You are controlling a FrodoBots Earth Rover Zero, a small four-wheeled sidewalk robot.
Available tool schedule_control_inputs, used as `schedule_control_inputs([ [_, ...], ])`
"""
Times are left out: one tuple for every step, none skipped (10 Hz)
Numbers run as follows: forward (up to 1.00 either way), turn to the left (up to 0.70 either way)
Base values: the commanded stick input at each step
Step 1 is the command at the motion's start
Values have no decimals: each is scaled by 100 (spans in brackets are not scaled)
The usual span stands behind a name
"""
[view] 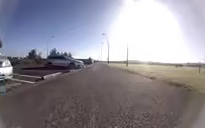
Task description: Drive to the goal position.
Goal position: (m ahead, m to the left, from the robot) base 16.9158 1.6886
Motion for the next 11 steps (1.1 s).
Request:
schedule_control_inputs([
  [70, 0],
  [70, 0],
  [70, 0],
  [70, 0],
  [70, 0],
  [70, 0],
  [70, 0],
  [70, 0],
  [70, 0],
  [70, 0],
  [70, 0],
])
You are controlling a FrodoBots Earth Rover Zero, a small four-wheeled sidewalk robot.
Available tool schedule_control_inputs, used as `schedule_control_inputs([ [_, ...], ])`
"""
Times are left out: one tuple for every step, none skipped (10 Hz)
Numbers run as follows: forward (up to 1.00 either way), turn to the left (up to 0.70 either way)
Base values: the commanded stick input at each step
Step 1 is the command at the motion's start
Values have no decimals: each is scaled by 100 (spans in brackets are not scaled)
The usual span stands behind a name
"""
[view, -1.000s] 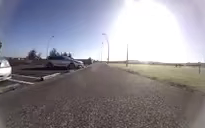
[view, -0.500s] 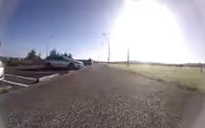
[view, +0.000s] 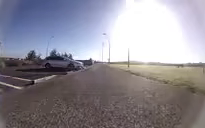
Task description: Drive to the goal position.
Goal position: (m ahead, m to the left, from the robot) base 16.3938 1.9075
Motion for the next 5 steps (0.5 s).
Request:
schedule_control_inputs([
  [70, 0],
  [70, 0],
  [70, 0],
  [70, 0],
  [70, 0],
])
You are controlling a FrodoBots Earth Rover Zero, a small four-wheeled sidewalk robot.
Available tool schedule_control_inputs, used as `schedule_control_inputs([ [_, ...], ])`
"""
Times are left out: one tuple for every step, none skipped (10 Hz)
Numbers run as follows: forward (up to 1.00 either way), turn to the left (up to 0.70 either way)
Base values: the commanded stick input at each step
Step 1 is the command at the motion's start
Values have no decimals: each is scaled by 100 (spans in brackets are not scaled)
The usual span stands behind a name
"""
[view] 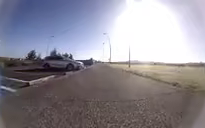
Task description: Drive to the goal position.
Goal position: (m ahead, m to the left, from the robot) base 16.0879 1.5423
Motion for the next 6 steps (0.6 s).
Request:
schedule_control_inputs([
  [70, 0],
  [70, 0],
  [70, 0],
  [70, 0],
  [70, 0],
  [70, 0],
])
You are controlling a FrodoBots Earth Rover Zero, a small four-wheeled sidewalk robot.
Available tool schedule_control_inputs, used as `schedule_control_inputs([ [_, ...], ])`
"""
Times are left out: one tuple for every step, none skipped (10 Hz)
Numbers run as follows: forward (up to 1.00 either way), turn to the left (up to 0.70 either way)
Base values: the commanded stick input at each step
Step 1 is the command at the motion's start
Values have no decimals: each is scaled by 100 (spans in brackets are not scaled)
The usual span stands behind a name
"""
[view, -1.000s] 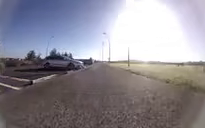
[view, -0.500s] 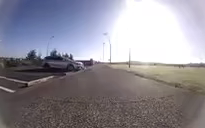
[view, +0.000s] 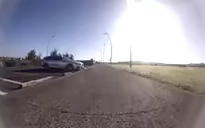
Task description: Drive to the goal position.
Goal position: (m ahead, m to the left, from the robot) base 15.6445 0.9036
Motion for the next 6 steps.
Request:
schedule_control_inputs([
  [70, 0],
  [70, 0],
  [70, 0],
  [70, 0],
  [70, 0],
  [70, 0],
])
